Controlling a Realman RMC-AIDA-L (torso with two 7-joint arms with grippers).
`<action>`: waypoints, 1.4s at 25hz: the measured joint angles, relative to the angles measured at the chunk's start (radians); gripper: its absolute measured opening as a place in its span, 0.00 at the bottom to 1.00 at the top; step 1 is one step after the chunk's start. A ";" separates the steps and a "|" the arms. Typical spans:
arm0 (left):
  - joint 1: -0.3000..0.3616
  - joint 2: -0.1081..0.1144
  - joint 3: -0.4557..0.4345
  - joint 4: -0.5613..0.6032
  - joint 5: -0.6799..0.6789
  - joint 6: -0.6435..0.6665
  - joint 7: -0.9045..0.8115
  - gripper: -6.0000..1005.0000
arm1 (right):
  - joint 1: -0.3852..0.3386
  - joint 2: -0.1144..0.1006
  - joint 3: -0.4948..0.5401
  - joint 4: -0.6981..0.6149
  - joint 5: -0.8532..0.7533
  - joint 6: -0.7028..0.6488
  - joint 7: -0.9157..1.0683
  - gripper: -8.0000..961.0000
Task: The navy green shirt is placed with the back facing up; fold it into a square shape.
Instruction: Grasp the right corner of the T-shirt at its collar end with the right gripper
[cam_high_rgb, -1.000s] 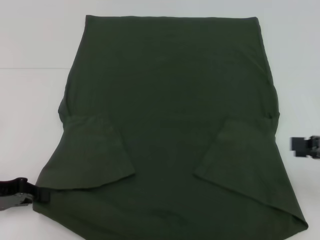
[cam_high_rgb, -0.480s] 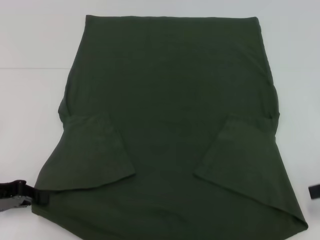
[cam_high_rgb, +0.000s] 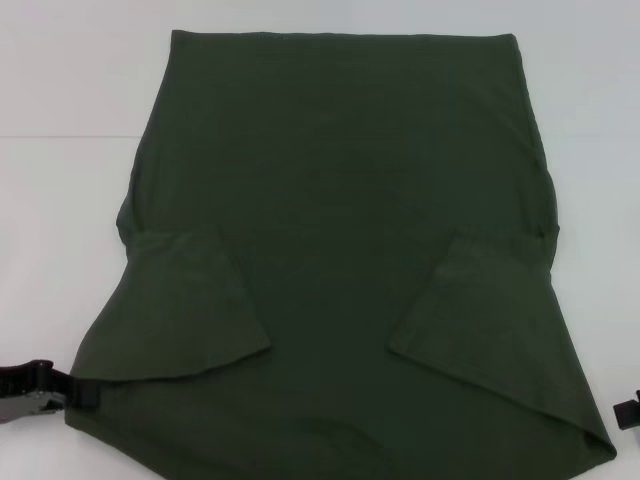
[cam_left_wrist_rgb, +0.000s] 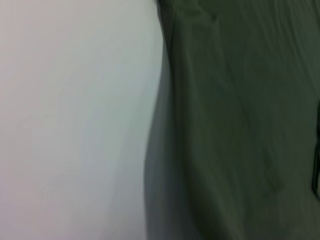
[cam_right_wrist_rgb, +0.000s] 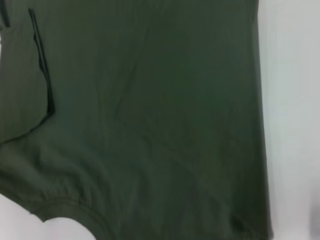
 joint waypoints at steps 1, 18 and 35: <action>0.000 0.000 -0.002 0.000 0.000 0.000 0.001 0.04 | 0.000 0.003 -0.007 0.000 0.000 0.008 0.000 0.95; -0.003 0.000 -0.006 -0.004 0.000 0.002 0.003 0.05 | 0.004 0.056 -0.059 0.005 -0.003 0.086 -0.012 0.95; 0.000 -0.001 -0.005 -0.003 -0.016 0.001 0.003 0.05 | 0.008 0.060 -0.076 0.016 -0.015 0.115 -0.013 0.95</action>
